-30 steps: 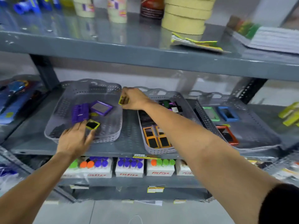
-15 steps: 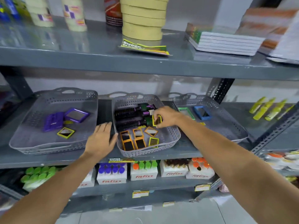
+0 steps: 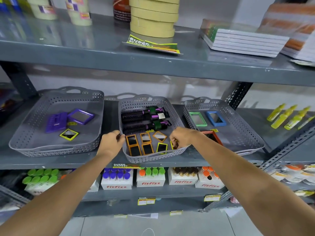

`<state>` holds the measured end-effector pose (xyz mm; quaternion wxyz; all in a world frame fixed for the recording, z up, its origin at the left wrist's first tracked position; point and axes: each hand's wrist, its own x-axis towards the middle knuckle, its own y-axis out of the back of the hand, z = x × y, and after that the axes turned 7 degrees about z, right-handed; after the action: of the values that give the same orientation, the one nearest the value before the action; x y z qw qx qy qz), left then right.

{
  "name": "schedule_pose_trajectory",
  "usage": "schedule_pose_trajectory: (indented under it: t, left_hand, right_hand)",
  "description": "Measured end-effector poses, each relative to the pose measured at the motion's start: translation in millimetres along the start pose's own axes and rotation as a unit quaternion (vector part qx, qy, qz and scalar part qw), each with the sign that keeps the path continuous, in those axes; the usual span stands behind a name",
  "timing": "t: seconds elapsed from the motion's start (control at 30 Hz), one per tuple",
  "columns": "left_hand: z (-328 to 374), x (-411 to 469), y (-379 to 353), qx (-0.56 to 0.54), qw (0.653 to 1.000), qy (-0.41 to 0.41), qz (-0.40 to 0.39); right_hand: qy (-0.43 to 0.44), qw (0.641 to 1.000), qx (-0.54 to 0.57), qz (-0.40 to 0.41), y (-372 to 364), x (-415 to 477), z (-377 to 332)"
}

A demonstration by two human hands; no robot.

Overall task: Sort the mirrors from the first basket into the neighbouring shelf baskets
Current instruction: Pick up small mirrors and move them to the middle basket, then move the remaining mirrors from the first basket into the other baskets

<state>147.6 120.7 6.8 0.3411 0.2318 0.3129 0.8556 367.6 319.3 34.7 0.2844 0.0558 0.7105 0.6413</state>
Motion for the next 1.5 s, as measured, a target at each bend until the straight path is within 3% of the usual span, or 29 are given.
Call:
schedule_pose_trajectory:
  t: [0.43,0.67,0.93,1.17,1.5]
  left_hand:
    - [0.0,7.0,6.7,0.039,0.999,-0.020,-0.007]
    - [-5.9,15.4,43.1,0.033,0.994,-0.081,0.073]
    - [-66.1,9.1,113.9,0.165,0.972,-0.069,0.153]
    - [-136.7,7.7,158.0,0.254,0.957,-0.042,0.129]
    - [-173.9,8.1,163.3,0.221,0.966,-0.092,0.102]
  right_hand:
    - [-0.009,1.000,0.015,0.000,2.4,1.4,0.0]
    - [-0.001,0.994,0.056,0.095,47.6,14.5,-12.8]
    - [0.073,0.975,-0.027,0.207,99.0,96.3,-100.1]
    - [0.147,0.970,-0.052,0.185,104.7,173.7,-214.0]
    - [0.214,0.969,-0.093,0.085,66.8,228.4,-307.9]
